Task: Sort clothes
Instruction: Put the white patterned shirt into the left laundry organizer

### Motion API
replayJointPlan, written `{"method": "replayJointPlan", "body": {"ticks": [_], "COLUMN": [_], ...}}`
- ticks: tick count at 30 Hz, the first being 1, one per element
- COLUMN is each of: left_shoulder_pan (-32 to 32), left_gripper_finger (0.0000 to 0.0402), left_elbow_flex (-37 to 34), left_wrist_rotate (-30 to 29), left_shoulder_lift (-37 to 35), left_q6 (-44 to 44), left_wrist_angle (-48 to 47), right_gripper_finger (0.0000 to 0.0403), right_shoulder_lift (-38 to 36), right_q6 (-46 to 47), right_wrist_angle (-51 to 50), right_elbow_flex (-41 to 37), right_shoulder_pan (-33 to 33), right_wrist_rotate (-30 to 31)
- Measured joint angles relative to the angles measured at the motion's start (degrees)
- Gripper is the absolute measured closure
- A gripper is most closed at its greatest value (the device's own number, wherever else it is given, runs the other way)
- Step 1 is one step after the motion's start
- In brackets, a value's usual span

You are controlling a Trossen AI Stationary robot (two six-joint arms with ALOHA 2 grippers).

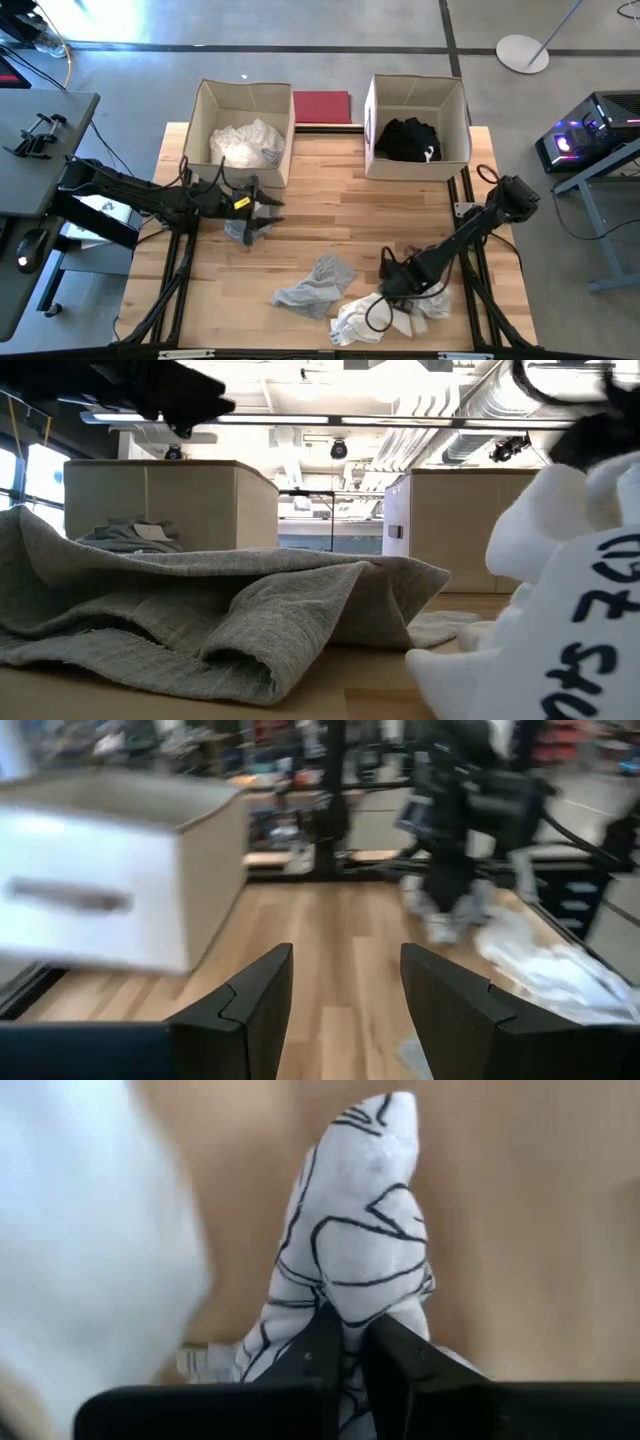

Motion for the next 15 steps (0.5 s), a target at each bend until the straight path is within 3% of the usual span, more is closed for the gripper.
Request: {"method": "replayJointPlan", "body": {"ticks": [7, 11, 15], "left_shoulder_pan": [-2.68, -3.42, -3.40], "left_gripper_finger": [0.0244, 0.0247, 0.0247], "left_elbow_flex": [0.00, 0.00, 0.05], "left_wrist_rotate": [2.89, 3.62, 8.65], "left_shoulder_lift": [10.50, 16.63, 22.70], "left_q6": [14.54, 17.93, 21.17], "left_wrist_angle": [16.40, 24.14, 30.08], "right_gripper_finger": [0.0397, 0.0398, 0.0399], "right_shoulder_lift": [-0.02, -0.06, -0.06], "right_q6": [-4.92, -11.63, -24.16], "right_wrist_angle": [-9.43, -3.72, 8.56], "right_elbow_flex": [14.55, 19.21, 19.62], "right_shoulder_pan": [-3.55, -4.80, -6.98], "right_wrist_rotate": [31.42, 49.96, 59.91]}}
